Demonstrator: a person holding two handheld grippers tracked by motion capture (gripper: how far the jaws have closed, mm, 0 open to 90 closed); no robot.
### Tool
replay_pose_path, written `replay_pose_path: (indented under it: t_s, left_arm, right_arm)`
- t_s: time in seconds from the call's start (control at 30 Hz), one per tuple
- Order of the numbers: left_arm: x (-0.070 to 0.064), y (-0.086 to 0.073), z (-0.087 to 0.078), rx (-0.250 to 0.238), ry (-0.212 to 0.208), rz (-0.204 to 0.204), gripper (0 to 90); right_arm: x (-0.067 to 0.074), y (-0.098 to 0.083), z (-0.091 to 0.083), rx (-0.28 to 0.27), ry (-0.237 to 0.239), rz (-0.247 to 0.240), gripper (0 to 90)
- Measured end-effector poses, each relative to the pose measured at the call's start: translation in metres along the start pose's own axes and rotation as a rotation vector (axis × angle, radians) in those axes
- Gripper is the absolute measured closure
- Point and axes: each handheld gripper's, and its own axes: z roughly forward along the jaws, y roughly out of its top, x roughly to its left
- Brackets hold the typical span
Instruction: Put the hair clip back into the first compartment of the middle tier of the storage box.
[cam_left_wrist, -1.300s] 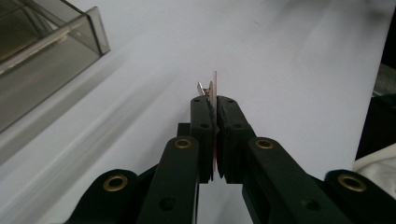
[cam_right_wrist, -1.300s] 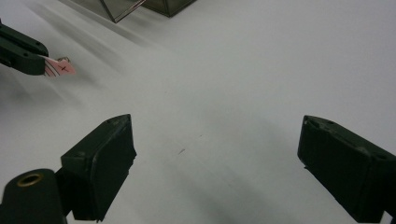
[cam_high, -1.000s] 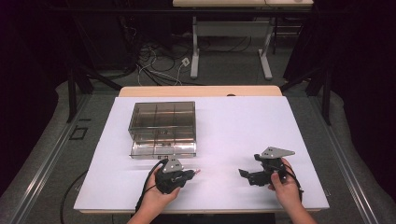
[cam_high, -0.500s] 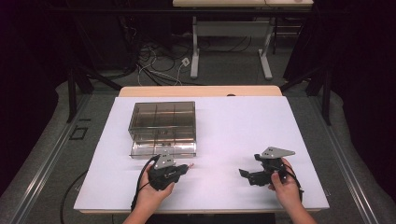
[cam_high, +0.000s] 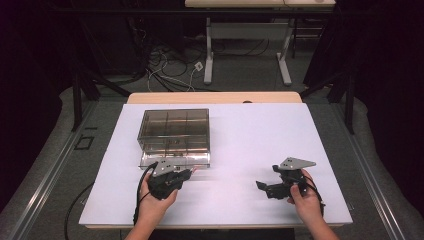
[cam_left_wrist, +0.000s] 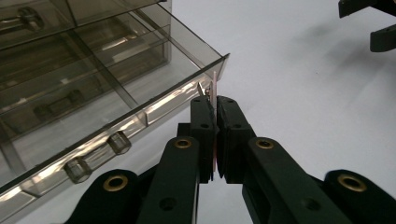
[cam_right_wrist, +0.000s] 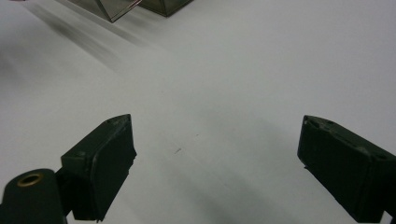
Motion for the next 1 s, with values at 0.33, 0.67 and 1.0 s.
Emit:
replay_pose_path:
  t_s: [0.33, 0.67, 1.0]
  left_arm:
    - [0.009, 0.002, -0.012, -0.017, 0.042, -0.013, 86.4]
    - [0.021, 0.002, -0.022, -0.044, 0.074, -0.039, 86.4]
    - [0.032, 0.001, -0.031, -0.061, 0.112, -0.066, 86.4]
  right_arm:
    - [-0.001, 0.000, 0.000, 0.000, -0.004, -0.001, 10.6]
    - [-0.001, 0.000, 0.000, 0.000, -0.004, -0.001, 10.6]
    - [-0.001, 0.000, 0.000, 0.000, -0.005, -0.001, 10.6]
